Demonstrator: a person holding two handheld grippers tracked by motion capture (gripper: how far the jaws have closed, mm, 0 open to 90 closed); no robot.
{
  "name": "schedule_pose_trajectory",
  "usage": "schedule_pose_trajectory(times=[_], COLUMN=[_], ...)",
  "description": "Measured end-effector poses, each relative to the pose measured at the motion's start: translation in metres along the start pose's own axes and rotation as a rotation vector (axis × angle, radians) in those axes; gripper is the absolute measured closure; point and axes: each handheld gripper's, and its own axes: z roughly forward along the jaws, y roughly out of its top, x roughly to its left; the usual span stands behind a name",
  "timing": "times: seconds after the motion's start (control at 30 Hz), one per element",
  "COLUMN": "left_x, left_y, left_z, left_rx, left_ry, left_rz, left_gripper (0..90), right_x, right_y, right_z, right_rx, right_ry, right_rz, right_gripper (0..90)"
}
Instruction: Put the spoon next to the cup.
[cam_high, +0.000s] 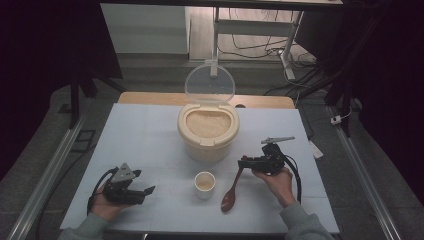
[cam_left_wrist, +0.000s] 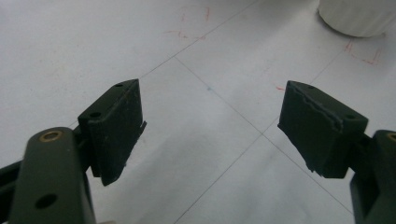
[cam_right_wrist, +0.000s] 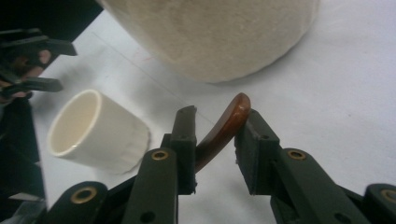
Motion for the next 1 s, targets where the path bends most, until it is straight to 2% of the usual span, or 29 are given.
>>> schedule_pose_trajectory(times=[0.4,0.5,0.63,0.77,0.9,1.0], left_x=[0.0,0.0,0.0,0.0,-0.001,-0.001], left_y=[0.0,0.0,0.0,0.0,0.0,0.0], left_z=[0.0,0.0,0.0,0.001,0.0,0.0], left_rx=[-0.001,-0.001,0.001,0.004,0.003,0.003], left_ry=[0.0,0.0,0.001,0.0,0.0,-0.001], left_rz=[0.0,0.0,0.001,0.003,0.003,0.003], left_gripper=[21.5,21.5,21.5,21.5,21.5,21.5], right_x=[-0.005,-0.005,-0.006,-0.004,-0.005,-0.003], right_y=[-0.009,-0.01,-0.011,-0.013,-0.013,-0.013], right_z=[0.019,0.023,0.027,0.032,0.035,0.034], right_rx=[0.006,0.018,0.025,0.053,0.054,0.052], right_ry=[-0.124,-0.161,-0.183,-0.244,-0.256,-0.287], right_rz=[-0.042,-0.064,-0.076,-0.099,-0.109,-0.128], right_gripper=[59.1,56.6,54.8,51.9,50.9,47.2])
